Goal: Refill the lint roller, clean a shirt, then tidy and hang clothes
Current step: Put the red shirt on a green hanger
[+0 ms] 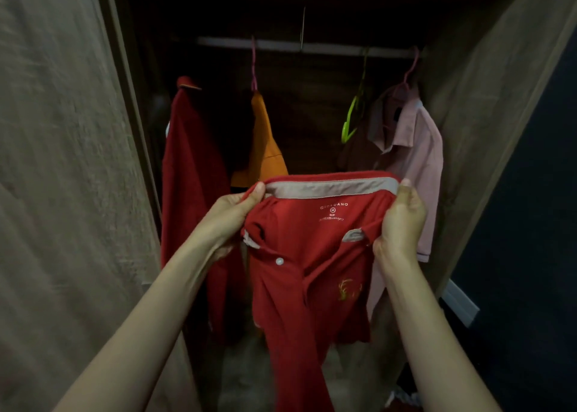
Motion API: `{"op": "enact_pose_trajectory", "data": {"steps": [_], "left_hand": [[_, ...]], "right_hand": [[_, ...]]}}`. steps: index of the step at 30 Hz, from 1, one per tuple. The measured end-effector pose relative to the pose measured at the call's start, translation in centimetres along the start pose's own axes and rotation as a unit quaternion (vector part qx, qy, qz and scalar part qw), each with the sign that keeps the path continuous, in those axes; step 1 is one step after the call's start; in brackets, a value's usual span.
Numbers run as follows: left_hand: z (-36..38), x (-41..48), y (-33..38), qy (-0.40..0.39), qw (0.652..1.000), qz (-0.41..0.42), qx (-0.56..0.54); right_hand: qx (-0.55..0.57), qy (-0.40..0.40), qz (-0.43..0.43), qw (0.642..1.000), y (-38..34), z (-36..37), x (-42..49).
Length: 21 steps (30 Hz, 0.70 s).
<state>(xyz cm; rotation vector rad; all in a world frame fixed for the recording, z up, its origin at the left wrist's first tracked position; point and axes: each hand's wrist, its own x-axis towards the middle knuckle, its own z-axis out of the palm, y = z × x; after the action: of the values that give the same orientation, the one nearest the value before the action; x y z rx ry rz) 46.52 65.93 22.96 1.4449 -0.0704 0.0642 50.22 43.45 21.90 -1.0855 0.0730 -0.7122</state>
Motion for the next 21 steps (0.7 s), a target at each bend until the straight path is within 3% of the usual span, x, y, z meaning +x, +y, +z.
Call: {"op": "enact_pose_trajectory", "data": {"steps": [6, 12, 17, 21], "left_hand": [[3.2, 2.1, 2.0, 0.081, 0.994, 0.065, -0.019], [4.7, 4.8, 3.8, 0.121, 0.981, 0.127, 0.086], [3.9, 6.2, 5.7, 0.141, 0.973, 0.150, 0.098], [3.2, 6.7, 6.4, 0.136, 0.973, 0.154, 0.102]], "right_hand": [[-0.120, -0.088, 0.014, 0.989, 1.8, -0.2, 2.2], [-0.129, -0.156, -0.054, 0.978, -0.8, 5.7, 8.3], [-0.213, -0.101, -0.059, 0.970, -1.4, 12.1, 15.0], [-0.291, -0.082, 0.035, 0.953, -0.2, 15.2, 17.2]]}}
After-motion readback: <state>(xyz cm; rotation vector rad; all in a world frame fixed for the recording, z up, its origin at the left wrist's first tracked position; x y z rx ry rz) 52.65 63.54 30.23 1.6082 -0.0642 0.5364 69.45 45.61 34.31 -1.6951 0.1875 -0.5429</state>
